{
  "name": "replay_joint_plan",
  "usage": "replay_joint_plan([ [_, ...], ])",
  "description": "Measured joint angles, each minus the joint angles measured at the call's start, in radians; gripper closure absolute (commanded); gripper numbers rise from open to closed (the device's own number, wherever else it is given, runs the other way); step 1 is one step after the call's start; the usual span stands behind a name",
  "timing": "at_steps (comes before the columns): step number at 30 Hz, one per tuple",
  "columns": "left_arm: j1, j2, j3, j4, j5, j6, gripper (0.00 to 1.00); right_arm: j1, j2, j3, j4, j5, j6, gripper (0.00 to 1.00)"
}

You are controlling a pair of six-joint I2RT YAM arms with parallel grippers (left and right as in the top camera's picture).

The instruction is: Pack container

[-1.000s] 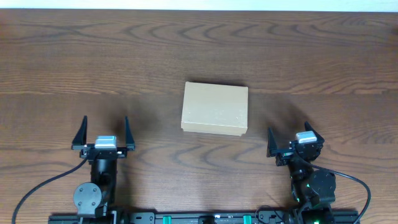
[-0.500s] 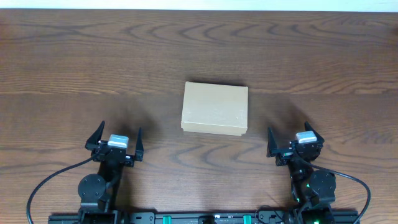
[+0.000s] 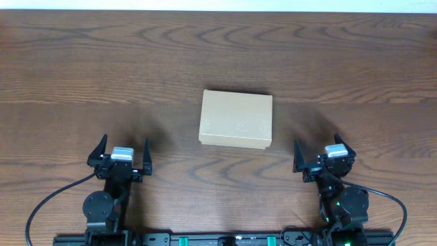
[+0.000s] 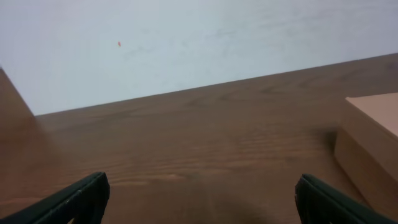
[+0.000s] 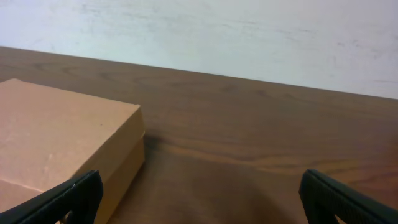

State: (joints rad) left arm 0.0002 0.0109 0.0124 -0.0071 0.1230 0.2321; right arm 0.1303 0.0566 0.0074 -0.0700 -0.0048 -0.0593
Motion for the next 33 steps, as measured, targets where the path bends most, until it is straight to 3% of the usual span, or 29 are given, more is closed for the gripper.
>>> replay_joint_plan([
  [33,0.003,0.0,0.001,-0.005,-0.026,-0.004,0.05,0.0,0.0,0.0,0.0,0.0,0.0,0.01],
])
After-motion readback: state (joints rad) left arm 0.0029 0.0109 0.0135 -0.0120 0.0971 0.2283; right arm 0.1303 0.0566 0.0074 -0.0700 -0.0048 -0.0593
